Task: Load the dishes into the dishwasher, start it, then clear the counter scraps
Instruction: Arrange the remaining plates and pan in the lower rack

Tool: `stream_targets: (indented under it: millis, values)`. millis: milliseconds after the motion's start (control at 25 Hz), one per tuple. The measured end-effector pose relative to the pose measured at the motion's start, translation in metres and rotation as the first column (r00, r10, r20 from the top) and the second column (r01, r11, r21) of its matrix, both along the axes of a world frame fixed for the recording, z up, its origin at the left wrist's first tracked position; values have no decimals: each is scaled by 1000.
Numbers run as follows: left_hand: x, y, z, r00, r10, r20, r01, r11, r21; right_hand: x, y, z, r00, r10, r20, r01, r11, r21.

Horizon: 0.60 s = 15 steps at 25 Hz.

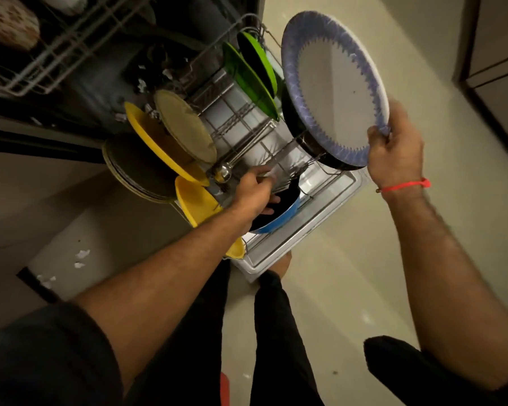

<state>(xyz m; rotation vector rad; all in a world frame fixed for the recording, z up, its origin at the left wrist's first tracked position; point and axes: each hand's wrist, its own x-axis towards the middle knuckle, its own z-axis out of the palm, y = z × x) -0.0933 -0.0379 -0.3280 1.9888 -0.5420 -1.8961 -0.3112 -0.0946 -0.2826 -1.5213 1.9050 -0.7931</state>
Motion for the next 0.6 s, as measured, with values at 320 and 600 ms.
stream_targets:
  millis: [320, 600]
  values:
    - [-50, 12, -13, 991, -116, -73, 116, 993, -5, -17, 16, -55, 995, 52, -80, -31, 969, 243]
    - [-39, 15, -26, 988, -152, -23, 152, 988, 6, -16, 6, -99, 998, -6, -67, 31, 925, 378]
